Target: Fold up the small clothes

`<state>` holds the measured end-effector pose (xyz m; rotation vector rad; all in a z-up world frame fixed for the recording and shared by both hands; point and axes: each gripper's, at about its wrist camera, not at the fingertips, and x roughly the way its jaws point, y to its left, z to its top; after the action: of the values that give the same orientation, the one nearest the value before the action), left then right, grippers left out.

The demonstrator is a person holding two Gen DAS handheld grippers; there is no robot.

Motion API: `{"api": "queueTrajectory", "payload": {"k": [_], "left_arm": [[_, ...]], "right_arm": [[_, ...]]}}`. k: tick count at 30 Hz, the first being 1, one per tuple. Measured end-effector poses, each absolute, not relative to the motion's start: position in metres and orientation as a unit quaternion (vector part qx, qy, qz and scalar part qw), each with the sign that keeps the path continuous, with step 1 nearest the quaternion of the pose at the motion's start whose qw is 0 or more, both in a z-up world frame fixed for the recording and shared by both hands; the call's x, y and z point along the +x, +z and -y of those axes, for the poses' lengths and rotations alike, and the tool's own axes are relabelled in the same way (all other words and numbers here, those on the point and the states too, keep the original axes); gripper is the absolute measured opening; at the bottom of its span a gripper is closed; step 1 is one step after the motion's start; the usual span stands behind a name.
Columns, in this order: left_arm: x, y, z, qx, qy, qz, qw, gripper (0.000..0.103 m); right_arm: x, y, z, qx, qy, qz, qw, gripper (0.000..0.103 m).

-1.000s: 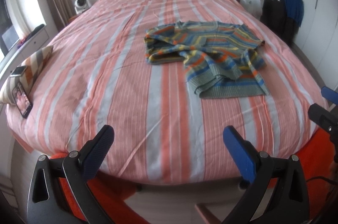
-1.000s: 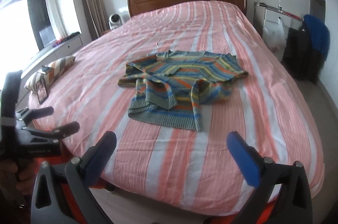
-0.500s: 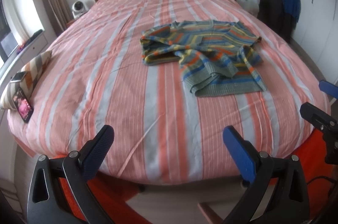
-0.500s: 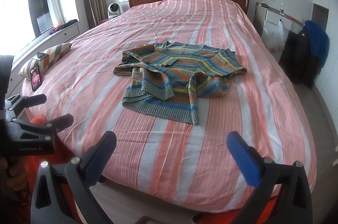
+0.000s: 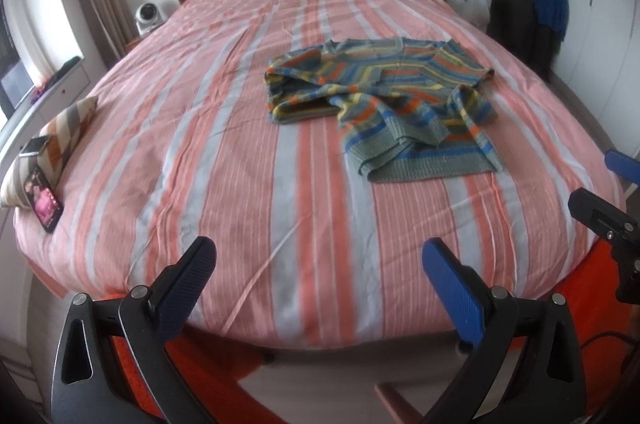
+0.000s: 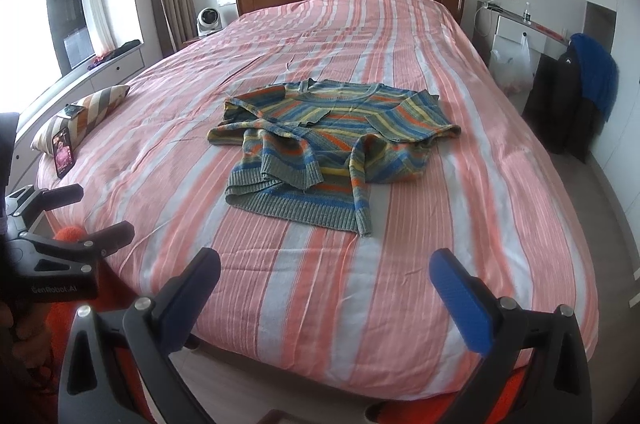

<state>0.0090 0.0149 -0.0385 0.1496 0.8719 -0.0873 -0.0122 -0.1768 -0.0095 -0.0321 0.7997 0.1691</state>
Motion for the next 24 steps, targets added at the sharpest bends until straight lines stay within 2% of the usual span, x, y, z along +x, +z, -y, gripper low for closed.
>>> {"api": "queueTrajectory", "payload": {"k": [24], "left_arm": [[0.0074, -0.0408, -0.0094, 0.074, -0.045, -0.425, 0.901, 0.103]], "right_arm": [[-0.0118, -0.0096, 0.1767, -0.012, 0.082, -0.393, 0.916, 0.103]]}}
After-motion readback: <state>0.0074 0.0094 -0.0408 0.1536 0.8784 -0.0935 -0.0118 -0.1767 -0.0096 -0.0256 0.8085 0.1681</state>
